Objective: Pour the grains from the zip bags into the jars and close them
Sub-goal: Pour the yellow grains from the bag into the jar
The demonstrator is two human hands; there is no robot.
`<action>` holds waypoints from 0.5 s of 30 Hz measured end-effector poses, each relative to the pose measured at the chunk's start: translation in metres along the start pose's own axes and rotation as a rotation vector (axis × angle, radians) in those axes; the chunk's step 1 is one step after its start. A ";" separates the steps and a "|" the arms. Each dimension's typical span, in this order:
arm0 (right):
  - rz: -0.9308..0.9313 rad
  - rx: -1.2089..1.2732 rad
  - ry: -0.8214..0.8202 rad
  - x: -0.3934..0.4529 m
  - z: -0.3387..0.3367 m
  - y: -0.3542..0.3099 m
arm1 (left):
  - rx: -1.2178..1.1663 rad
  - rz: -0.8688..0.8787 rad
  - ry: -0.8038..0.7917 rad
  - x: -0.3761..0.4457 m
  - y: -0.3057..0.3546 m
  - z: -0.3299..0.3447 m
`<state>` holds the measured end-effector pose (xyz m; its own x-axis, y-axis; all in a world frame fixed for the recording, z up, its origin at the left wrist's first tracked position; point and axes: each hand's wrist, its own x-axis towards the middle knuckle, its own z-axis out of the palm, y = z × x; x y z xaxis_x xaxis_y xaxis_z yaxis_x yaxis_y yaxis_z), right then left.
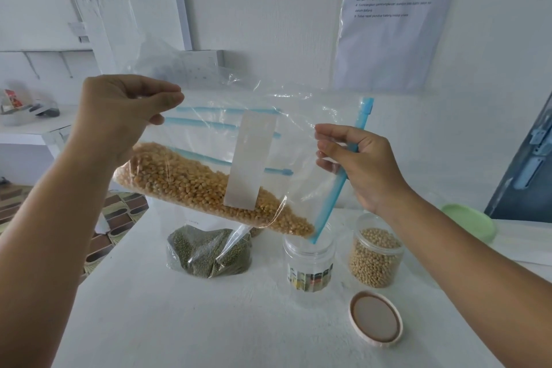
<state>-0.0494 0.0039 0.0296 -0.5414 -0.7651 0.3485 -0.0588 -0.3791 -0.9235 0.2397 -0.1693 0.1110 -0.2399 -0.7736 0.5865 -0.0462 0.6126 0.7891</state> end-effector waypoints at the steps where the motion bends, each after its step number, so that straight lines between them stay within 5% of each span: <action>1: 0.002 -0.003 0.001 0.000 0.000 0.000 | -0.001 -0.005 -0.002 0.000 -0.001 0.000; 15: 0.007 0.048 -0.004 0.003 0.006 -0.001 | -0.008 -0.010 -0.003 0.011 0.008 -0.004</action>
<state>-0.0462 -0.0010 0.0329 -0.5379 -0.7702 0.3427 -0.0148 -0.3979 -0.9173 0.2407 -0.1737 0.1249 -0.2420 -0.7795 0.5778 -0.0410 0.6032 0.7965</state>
